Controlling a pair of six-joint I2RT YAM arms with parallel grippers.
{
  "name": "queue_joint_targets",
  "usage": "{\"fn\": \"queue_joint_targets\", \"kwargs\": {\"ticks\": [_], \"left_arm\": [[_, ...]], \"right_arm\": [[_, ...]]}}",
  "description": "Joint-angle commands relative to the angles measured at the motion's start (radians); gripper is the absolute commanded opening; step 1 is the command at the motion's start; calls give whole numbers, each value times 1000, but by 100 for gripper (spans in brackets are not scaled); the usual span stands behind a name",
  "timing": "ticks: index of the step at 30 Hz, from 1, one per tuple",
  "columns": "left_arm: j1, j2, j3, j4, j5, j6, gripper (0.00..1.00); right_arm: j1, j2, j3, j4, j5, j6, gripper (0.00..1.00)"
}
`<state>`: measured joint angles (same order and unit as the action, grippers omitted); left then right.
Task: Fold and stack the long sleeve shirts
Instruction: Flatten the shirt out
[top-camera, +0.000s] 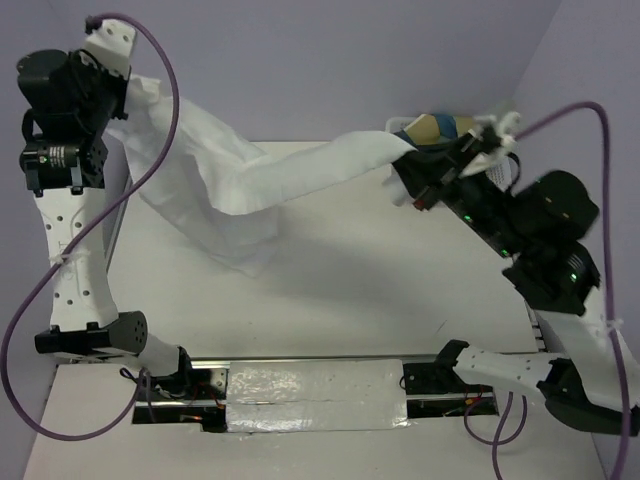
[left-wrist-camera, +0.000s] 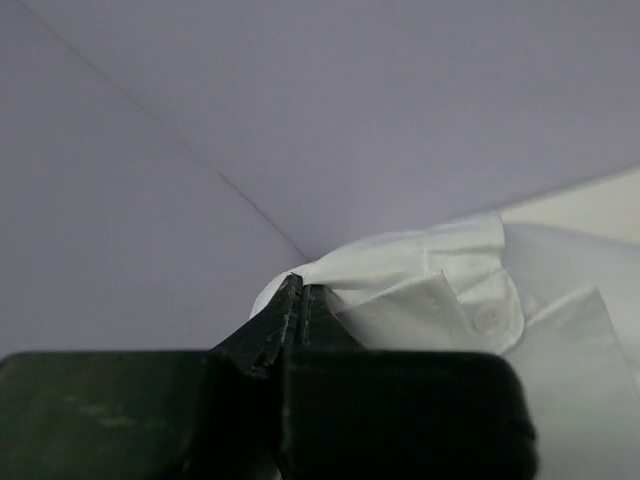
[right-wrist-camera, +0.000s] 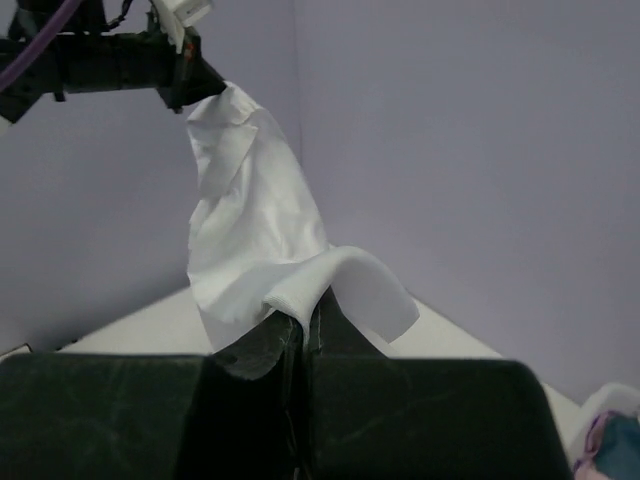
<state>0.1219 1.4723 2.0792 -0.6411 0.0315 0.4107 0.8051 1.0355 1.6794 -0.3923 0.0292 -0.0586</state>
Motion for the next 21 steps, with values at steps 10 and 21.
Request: {"fn": "queue_joint_targets", "kwargs": {"ticks": [10, 21], "left_arm": [[-71, 246, 259, 138, 283, -232, 0], [-83, -7, -19, -96, 623, -61, 0]], "right_arm": [[-287, -46, -225, -103, -18, 133, 0], [-475, 317, 51, 20, -86, 164, 0]]}}
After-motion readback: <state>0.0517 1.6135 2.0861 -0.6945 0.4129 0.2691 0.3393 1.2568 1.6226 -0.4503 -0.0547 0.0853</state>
